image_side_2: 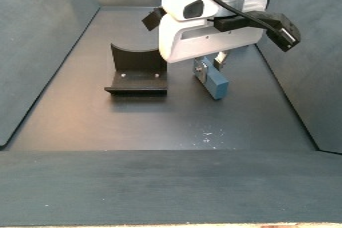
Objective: Pick up the rectangle object. Move up. Place the rectangle object on the fixture. Regrasp the rectangle object. Move to above the board. Insert the rectangle object.
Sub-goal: Pick up the rectangle object, then move up, then place the rectangle object on the fixture.
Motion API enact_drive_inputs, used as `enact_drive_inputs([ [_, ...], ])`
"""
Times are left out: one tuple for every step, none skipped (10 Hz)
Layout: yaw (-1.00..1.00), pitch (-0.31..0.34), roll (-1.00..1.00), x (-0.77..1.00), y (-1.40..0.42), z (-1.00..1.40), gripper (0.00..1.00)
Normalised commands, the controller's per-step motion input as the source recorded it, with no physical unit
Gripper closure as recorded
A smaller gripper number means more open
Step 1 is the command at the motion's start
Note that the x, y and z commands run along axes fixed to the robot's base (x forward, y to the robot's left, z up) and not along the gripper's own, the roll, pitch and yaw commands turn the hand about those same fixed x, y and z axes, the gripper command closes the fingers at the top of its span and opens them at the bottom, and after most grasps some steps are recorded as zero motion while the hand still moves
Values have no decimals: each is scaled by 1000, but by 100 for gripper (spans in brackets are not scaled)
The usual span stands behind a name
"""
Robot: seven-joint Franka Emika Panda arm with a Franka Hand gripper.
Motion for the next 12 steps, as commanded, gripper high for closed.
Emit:
enact_drive_inputs([
  [0, 0, 0, 0, 0, 0, 100],
  [0, 0, 0, 0, 0, 0, 100],
  [0, 0, 0, 0, 0, 0, 100],
  [0, 0, 0, 0, 0, 0, 100],
  [0, 0, 0, 0, 0, 0, 100],
  [0, 0, 0, 0, 0, 0, 100],
  [0, 0, 0, 0, 0, 0, 100],
  [0, 0, 0, 0, 0, 234, 100],
  [20, 23, 14, -19, 65, 204, 100],
  [0, 0, 0, 0, 0, 1000, 100],
  [-25, 38, 6, 0, -18, 1000, 100],
  [-29, 56, 18, -7, -17, 1000, 100],
])
